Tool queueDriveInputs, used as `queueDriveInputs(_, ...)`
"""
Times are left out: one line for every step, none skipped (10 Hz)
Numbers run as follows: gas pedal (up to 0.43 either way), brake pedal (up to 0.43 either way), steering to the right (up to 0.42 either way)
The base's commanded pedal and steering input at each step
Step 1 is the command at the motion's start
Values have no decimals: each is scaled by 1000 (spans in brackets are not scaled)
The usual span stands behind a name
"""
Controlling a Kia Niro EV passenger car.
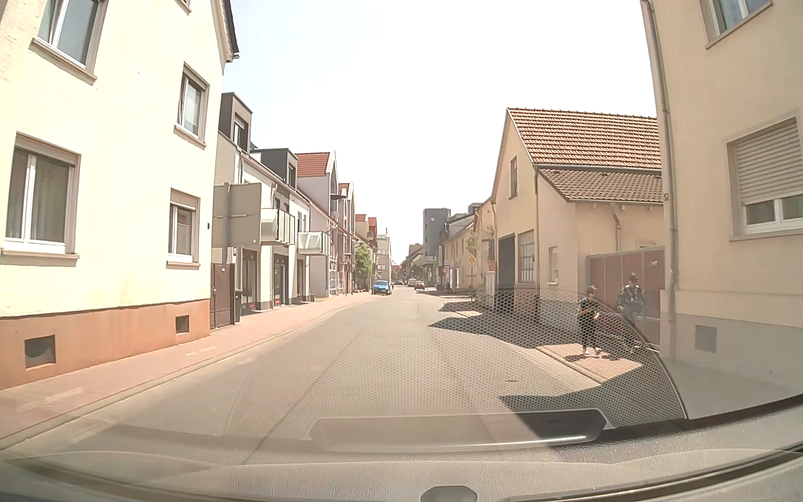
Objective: Follow the waypoints while adhering to traffic rules and regulations
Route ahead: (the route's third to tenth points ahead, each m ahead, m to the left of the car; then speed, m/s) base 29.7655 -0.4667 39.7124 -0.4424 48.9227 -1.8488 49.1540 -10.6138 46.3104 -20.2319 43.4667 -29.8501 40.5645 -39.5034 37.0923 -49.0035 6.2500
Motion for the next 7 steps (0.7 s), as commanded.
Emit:
queueDriveInputs(67,0,1)
queueDriveInputs(67,0,1)
queueDriveInputs(67,0,1)
queueDriveInputs(59,0,1)
queueDriveInputs(28,0,1)
queueDriveInputs(8,0,1)
queueDriveInputs(0,0,0)
